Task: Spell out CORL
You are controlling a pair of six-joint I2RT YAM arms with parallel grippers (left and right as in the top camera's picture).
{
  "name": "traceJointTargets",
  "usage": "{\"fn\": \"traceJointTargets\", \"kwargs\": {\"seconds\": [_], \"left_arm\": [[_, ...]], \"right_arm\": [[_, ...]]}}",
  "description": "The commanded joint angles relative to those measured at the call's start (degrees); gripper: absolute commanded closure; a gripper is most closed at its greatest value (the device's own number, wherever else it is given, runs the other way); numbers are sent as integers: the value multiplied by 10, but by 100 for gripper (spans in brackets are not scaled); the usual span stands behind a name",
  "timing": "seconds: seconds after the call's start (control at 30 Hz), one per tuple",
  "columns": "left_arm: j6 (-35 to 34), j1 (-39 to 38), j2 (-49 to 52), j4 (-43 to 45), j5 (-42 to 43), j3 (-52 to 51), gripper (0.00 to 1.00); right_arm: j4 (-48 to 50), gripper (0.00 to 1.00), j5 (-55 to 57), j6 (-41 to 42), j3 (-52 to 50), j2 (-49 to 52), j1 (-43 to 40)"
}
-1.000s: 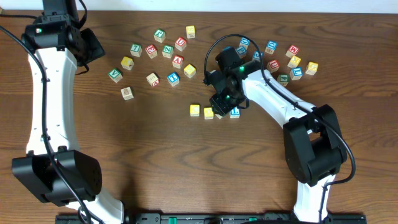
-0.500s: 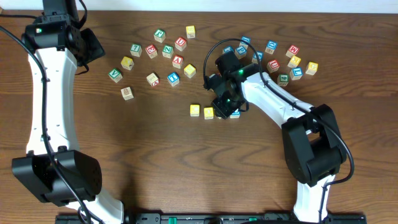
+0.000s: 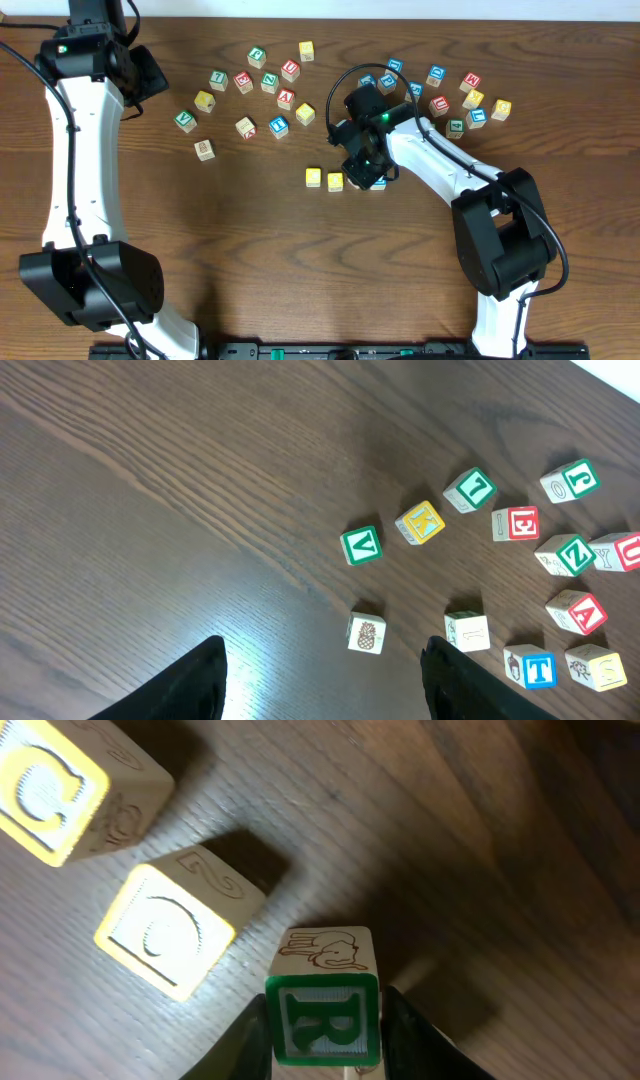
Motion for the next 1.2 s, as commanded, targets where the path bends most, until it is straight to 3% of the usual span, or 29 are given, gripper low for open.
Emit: {"fn": "traceJointTargets", "kwargs": {"seconds": [0.0, 0.4, 0.57, 1.17], "left_arm": [[3, 1, 2, -2, -7, -9, 38], [3, 1, 2, -2, -7, -9, 38], [3, 1, 2, -1, -7, -9, 38], [3, 1, 2, -1, -7, -9, 39]], "right_arm": [[0, 73, 28, -6, -6, 3, 2], [-8, 81, 27, -262, -6, 3, 6], [-14, 78, 27, -338, -6, 3, 13], [-18, 78, 20, -415, -6, 3, 18]]}}
